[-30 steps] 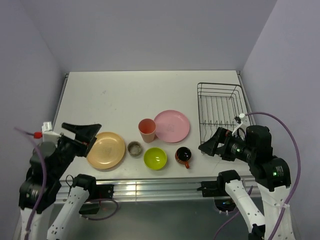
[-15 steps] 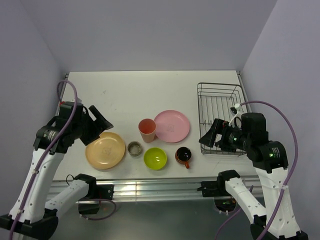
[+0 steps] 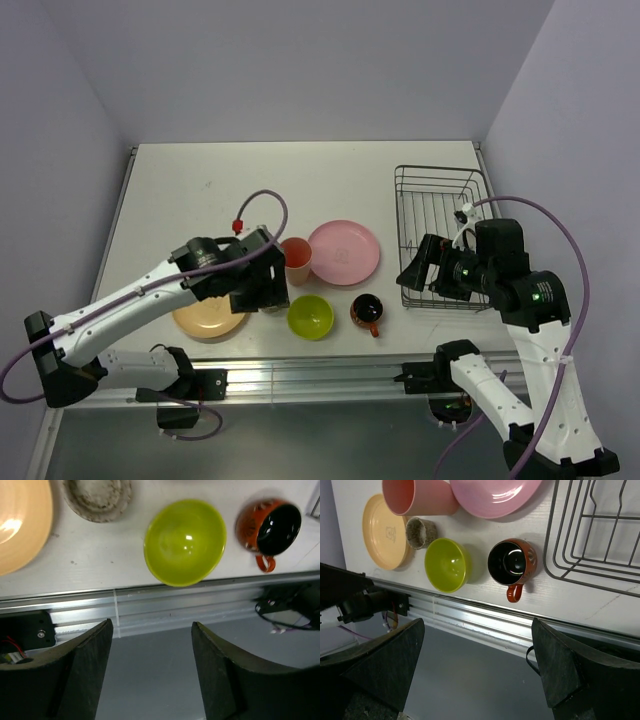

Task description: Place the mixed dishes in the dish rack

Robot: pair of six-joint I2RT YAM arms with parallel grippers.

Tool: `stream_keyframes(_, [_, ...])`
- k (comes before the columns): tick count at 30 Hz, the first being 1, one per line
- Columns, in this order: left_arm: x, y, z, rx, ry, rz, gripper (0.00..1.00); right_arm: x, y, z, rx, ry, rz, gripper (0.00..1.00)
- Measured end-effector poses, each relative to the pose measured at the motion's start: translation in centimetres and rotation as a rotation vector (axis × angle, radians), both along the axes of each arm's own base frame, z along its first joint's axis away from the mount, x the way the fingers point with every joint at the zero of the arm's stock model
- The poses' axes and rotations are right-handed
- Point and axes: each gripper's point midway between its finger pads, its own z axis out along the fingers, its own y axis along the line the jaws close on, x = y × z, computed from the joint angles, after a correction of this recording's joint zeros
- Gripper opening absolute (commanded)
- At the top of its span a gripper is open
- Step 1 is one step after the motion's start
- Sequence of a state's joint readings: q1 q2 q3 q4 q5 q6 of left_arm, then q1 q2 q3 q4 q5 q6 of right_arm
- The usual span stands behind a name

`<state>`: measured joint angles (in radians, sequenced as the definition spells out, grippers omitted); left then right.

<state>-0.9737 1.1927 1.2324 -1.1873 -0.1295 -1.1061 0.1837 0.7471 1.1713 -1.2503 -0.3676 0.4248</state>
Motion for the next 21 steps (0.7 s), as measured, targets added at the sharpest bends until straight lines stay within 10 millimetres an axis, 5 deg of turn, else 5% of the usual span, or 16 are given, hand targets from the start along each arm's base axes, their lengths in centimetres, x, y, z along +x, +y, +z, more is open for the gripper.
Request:
stream_keyframes(7, [-3.5, -2.3, -3.5, -0.005, 0.033, -0.048, 0.56, -0.1, 0.0, 0.1, 0.000, -0.010, 0.001, 0.95])
stream_keyframes(11, [-3.6, -2.1, -6.1, 0.025, 0.060, -0.011, 0.56, -0.2, -0.1, 0.2, 0.001, -0.018, 0.003, 0.95])
stream_keyframes(21, [-1.7, -5.1, -8.4, -0.005, 0.082, 0.032, 0.51, -0.6, 0.1, 0.4, 0.002, -0.035, 0.026, 0.95])
